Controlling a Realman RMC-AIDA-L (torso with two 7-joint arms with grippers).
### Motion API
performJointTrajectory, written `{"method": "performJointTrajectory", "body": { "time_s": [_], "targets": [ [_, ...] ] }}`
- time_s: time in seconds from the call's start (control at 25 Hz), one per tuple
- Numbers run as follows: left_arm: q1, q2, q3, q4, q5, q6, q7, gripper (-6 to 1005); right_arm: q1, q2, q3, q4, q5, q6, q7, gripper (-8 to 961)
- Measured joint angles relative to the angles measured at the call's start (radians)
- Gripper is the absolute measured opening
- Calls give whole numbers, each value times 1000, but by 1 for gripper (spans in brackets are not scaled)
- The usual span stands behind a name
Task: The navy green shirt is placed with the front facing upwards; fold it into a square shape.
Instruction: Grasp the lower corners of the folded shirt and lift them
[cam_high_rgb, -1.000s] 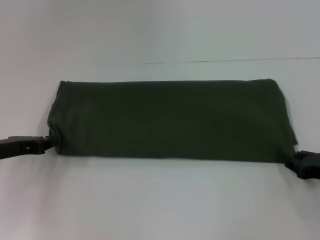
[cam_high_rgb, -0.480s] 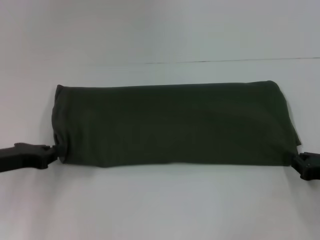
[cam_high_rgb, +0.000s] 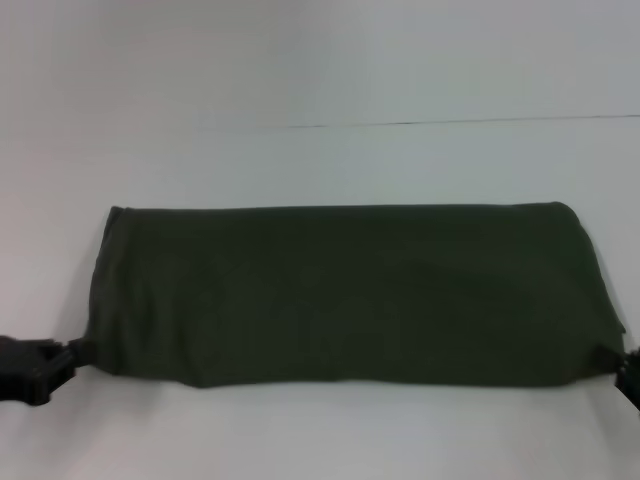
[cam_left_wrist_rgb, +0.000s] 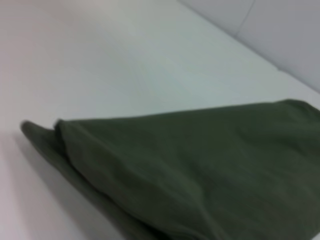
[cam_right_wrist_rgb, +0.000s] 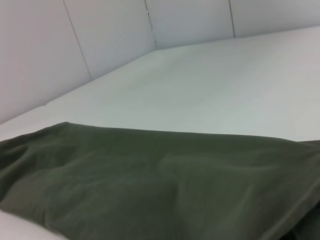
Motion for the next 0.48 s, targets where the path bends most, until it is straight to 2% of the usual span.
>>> {"method": "performJointTrajectory", "body": {
  "time_s": [0.16, 0.48],
  "targets": [
    [46, -1, -62, 25, 6, 64, 48, 117, -32, 0, 14, 0, -4, -21, -11, 23],
    [89, -18, -59, 37, 26, 93, 80, 131, -50, 0, 17, 12, -8, -11, -32, 25]
  ]
}}
